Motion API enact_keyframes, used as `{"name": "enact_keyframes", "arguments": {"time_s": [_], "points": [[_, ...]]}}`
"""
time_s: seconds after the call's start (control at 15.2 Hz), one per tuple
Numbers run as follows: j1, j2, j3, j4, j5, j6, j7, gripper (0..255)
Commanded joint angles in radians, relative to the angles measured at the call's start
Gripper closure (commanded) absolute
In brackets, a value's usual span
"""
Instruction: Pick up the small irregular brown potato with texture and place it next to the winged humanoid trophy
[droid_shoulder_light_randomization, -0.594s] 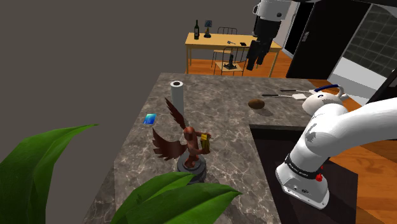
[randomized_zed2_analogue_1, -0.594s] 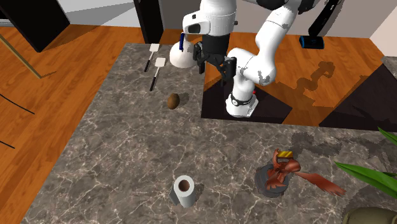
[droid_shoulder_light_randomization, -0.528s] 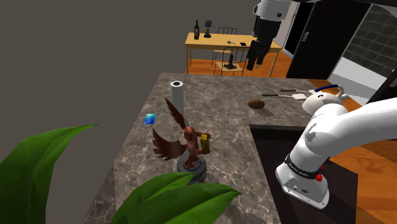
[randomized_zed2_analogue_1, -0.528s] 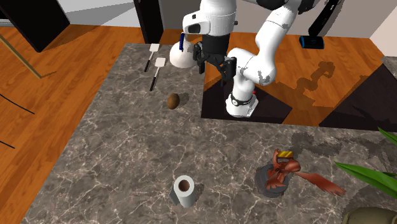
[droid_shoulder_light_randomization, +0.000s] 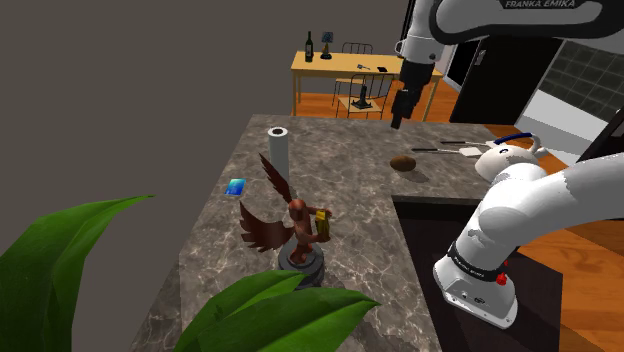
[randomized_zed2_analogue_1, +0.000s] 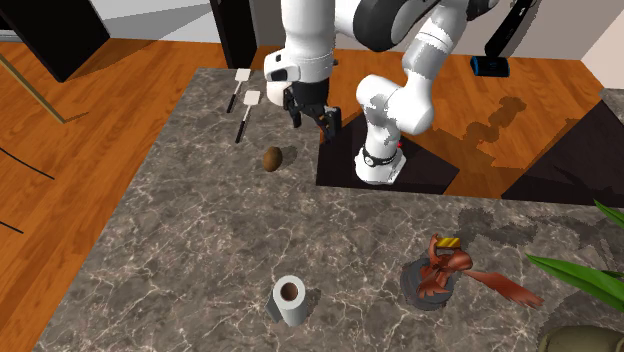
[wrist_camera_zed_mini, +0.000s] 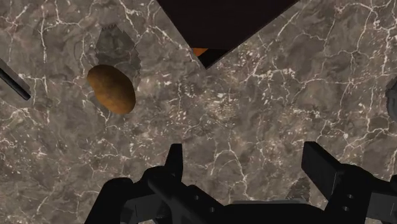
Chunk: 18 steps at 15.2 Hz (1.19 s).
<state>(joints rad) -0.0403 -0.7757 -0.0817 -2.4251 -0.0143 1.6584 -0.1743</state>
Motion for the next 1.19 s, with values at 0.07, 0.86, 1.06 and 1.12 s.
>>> {"name": "enact_keyframes", "arguments": {"time_s": [0.07, 0.86, 1.06, 1.12], "points": [[-0.015, 0.031, -0.053, -0.046, -0.039, 0.061, -0.071, 0], [-0.065, 0.286, -0.265, -0.138, -0.164, 0.352, -0.335, 0], [-0.070, 0.384, -0.318, -0.131, -0.177, 0.431, -0.404, 0], [-0.071, 0.420, -0.336, -0.126, -0.178, 0.457, -0.428, 0]]}}
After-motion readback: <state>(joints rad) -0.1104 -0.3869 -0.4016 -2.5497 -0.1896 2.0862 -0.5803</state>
